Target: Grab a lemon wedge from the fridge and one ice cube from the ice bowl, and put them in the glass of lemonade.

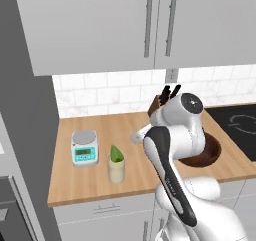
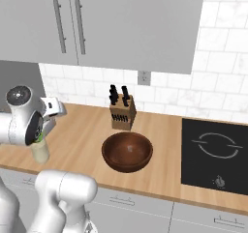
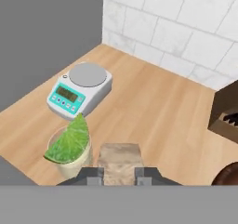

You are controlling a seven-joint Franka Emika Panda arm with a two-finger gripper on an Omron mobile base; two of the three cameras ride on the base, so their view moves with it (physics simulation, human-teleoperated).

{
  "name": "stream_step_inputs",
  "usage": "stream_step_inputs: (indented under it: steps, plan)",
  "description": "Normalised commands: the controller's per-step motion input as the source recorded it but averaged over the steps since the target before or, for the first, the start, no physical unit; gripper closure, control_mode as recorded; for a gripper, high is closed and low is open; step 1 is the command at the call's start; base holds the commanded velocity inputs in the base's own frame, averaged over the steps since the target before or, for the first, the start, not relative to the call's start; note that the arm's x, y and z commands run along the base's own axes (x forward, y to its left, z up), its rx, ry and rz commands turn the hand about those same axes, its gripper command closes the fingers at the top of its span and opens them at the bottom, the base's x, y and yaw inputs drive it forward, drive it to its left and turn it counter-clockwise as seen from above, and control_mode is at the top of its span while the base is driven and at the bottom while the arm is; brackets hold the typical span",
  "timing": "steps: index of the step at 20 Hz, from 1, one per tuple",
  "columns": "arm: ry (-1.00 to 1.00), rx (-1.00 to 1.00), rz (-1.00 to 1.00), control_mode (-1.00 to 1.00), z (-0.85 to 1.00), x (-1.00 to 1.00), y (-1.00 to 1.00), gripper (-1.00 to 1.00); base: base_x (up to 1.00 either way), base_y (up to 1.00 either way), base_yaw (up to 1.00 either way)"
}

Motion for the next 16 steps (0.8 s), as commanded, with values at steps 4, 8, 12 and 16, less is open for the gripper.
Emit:
stream_step_inputs:
  steps: [4,8,12,16]
  plan:
    - [0.0,-0.14,0.06,-1.0,0.0,-0.1,0.73,1.0,0.0,0.0,0.0]
    - [-0.01,-0.01,0.0,-1.0,0.0,0.0,0.26,1.0,0.0,0.0,0.0]
    - [0.02,0.0,0.0,-1.0,0.0,0.0,0.05,1.0,0.0,0.0,0.0]
    - [0.0,0.0,0.0,-1.0,0.0,-0.06,0.16,1.0,0.0,0.0,0.0]
